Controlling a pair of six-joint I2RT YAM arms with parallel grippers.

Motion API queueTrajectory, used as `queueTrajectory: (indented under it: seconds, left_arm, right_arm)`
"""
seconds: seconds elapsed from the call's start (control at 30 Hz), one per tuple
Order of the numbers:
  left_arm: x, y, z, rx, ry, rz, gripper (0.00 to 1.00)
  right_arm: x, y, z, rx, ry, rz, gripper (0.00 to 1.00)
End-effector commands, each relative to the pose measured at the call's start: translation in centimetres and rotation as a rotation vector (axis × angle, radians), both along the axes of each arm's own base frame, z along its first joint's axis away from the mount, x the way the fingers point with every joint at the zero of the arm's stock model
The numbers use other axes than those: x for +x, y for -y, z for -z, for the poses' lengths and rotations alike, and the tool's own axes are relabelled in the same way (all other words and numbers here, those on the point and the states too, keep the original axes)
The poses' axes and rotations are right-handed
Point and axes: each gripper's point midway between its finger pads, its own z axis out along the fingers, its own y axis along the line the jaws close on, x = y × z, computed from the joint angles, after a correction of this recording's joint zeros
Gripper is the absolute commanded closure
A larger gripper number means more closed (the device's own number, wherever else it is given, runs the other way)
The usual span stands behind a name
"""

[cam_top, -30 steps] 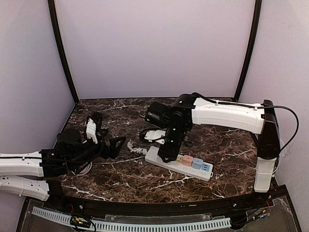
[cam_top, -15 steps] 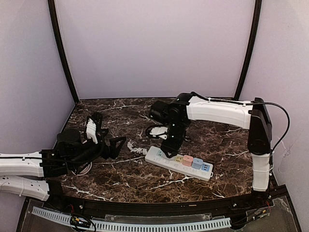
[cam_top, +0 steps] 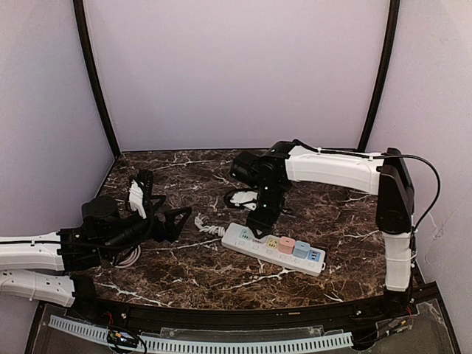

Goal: Insert the plug

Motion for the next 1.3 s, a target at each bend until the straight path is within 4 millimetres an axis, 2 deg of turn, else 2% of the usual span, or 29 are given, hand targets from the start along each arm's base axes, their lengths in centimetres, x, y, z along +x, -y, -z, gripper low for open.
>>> queueTrajectory:
  seconds: [0.0, 0.23, 0.53, 0.93, 1.27]
  left_arm:
    - [-0.1, -0.2, 0.4, 0.004, -0.003, 0.005, 0.01]
    - [-0.2, -0.2, 0.5, 0.007, -0.005, 0.005, 0.01]
    - [-0.2, -0.3, 0.5, 0.009, -0.003, 0.002, 0.01]
    - [-0.1, -0.5, 0.5, 0.009, -0.004, -0.007, 0.01]
    - [-0.1, -0.6, 0.5, 0.01, -0.003, -0.006, 0.01]
  right_arm:
    - [-0.1, 0.0, 0.6, 0.012, -0.02, -0.001, 1.0]
    - [-0.3, 0.0, 0.8, 0.013, -0.034, 0.0, 1.0]
    - [-0.7, 1.0, 1.7, -0.02, -0.041, 0.011, 1.0]
    - [-0.6, 0.7, 1.7, -0.015, -0.042, 0.009, 1.0]
    - [-0.5, 0.6, 3.2, -0.044, -0.068, 0.009, 1.0]
